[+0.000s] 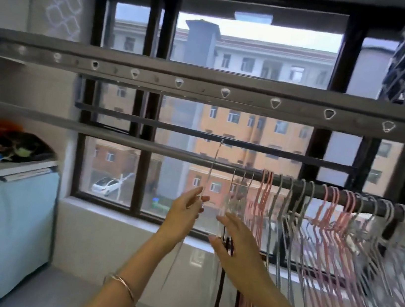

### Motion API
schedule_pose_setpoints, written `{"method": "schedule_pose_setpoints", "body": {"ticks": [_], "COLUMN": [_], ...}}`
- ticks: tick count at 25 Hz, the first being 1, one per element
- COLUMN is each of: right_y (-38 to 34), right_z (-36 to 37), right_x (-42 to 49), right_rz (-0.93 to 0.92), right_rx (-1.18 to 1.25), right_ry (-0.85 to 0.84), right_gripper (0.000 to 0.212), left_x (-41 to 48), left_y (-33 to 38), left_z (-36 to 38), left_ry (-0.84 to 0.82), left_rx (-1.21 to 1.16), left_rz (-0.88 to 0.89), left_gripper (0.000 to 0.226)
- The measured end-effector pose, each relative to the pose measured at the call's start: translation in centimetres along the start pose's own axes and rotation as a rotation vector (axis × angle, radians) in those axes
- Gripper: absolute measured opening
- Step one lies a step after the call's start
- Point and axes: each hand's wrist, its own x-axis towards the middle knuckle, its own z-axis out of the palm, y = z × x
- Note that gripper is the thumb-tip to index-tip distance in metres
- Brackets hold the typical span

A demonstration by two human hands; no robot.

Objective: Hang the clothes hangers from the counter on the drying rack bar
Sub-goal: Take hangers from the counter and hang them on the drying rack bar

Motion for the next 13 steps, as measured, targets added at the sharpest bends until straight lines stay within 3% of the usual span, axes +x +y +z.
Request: {"method": "schedule_pose_setpoints", "body": {"ticks": [5, 13], "right_y": [-0.4, -0.3], "right_z": [0.3, -2.3], "right_x": [-0.3, -2.8], "right_rz": [0.084, 0.062], "right_rx": [-0.07, -0.014], "right_ry": [-0.01, 0.102], "right_gripper": [0.048, 0.051], "left_x": [1.4, -1.0], "left_y": [-1.3, -1.8], "left_z": [2.5, 4.4], "left_ry": [-0.071, -0.157], "left_rx": [0.01, 0.085], "left_rz": [-0.026, -0.097], "left_gripper": [0.037, 0.042]}}
